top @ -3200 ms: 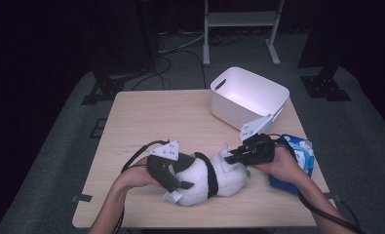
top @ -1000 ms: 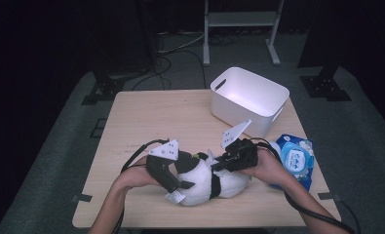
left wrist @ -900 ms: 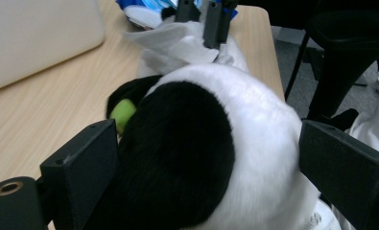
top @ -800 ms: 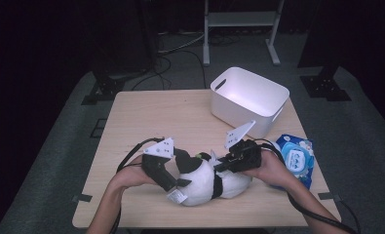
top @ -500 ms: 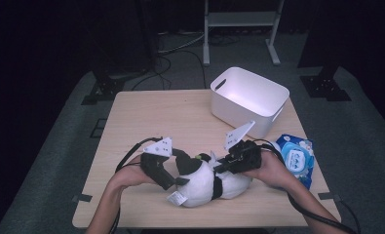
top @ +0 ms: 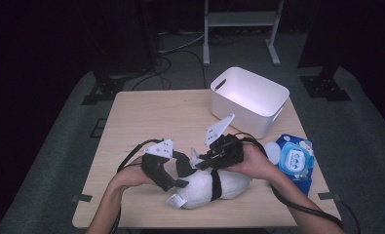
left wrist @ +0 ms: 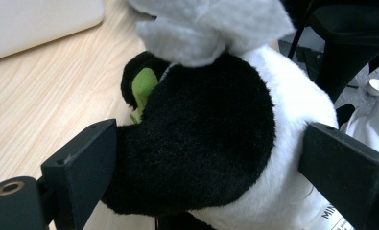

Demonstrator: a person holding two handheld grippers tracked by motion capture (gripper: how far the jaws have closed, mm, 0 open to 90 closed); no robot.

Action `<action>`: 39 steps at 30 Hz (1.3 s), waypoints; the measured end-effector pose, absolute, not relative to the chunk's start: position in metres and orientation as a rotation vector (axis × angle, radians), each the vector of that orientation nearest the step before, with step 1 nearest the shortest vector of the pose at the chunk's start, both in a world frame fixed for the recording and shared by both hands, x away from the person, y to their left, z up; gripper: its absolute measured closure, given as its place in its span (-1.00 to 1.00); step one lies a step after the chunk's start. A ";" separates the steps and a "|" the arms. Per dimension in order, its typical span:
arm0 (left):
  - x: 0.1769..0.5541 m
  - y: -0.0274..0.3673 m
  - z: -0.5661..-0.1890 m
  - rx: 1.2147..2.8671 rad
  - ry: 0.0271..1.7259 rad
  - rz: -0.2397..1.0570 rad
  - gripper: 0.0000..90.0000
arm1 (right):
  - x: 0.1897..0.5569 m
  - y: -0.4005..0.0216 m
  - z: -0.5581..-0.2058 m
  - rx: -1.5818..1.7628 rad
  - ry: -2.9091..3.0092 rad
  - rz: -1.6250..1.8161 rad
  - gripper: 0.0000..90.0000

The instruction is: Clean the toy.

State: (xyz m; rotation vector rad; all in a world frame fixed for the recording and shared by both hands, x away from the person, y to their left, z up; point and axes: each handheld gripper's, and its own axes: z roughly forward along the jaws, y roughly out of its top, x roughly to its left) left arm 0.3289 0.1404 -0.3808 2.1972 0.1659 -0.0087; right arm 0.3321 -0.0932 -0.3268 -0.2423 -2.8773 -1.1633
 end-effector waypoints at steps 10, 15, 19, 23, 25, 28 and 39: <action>0.328 0.138 -0.381 2.197 0.162 -0.016 -0.84 | 0.331 -0.062 -0.324 -0.146 -2.860 -1.148 0.74; 0.328 0.139 -0.382 2.193 0.161 -0.018 -0.84 | 0.330 -0.053 -0.325 -0.106 -2.873 -1.128 0.74; 0.328 0.139 -0.381 2.192 0.162 -0.015 -0.84 | 0.334 -0.066 -0.322 -0.152 -2.880 -1.147 0.74; 0.328 0.139 -0.380 2.194 0.168 -0.004 -0.84 | 0.339 -0.084 -0.323 -0.222 -2.875 -1.159 0.74; 0.328 0.139 -0.380 2.195 0.171 0.000 -0.84 | 0.340 -0.093 -0.327 -0.250 -2.872 -1.165 0.74; 0.328 0.138 -0.379 2.200 0.171 0.008 -0.84 | 0.341 -0.105 -0.331 -0.292 -2.855 -1.167 0.74; 0.330 0.136 -0.379 2.203 0.185 0.020 -0.84 | 0.336 -0.131 -0.349 -0.380 -2.826 -1.163 0.74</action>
